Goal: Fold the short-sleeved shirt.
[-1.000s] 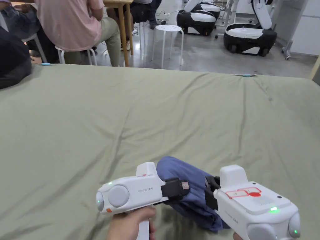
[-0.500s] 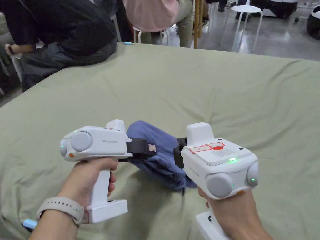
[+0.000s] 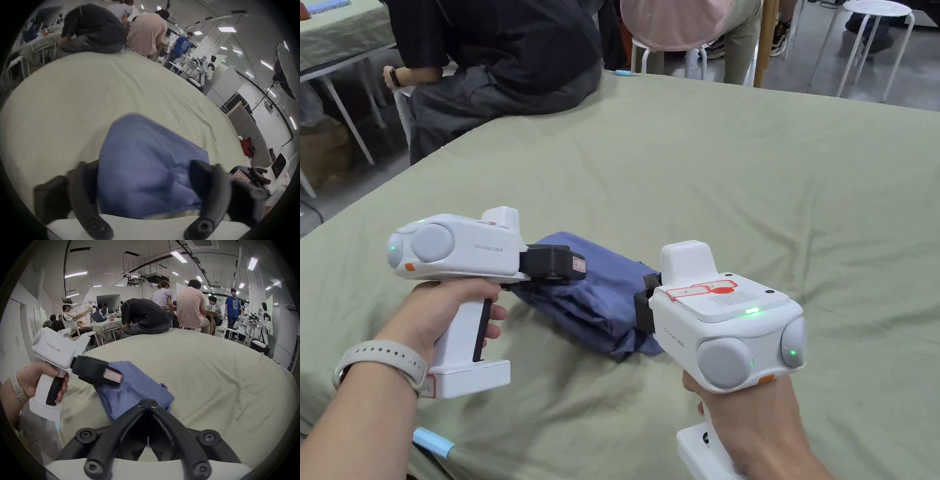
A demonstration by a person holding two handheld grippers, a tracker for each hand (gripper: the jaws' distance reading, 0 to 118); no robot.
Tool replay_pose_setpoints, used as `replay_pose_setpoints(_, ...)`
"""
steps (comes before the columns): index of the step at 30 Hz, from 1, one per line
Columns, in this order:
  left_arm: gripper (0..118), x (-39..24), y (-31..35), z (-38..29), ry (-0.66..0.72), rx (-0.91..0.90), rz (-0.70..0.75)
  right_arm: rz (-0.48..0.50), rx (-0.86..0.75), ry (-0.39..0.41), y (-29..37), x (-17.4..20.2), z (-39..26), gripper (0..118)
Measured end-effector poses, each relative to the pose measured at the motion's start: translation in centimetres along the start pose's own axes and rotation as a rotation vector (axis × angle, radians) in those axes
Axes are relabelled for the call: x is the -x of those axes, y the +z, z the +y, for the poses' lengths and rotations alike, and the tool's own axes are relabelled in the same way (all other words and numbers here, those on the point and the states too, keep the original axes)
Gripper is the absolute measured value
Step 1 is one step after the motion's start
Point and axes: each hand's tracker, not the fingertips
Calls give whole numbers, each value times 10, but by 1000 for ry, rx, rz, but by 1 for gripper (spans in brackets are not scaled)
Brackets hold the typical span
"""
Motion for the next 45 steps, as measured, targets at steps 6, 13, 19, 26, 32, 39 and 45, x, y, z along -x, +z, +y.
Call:
replay_pose_setpoints(6,82,-54,55,-13,-61,-147,152,-30,-44,-75,41,-23,4,0)
replay_pose_setpoints(13,1,-215,58,-51,-285,-337,222,-197,-168,-101,166,-103,-2,0)
replay_pose_setpoints(19,0,-376,47,-83,-381,-499,77,-399,-247,-39,308,-194,-13,0)
replay_pose_setpoints(26,0,-513,46,-112,-486,-589,2,-627,-334,-67,429,-292,-53,0)
replay_pose_setpoints(32,0,-558,50,-132,-479,-645,-2,-707,-333,-48,463,-312,-78,0)
replay_pose_setpoints(39,0,-569,59,-147,-501,-653,35,-690,-359,-48,468,-305,-82,0)
replay_pose_setpoints(45,0,-567,64,-152,-522,-673,55,-693,-364,-54,465,-302,-84,22)
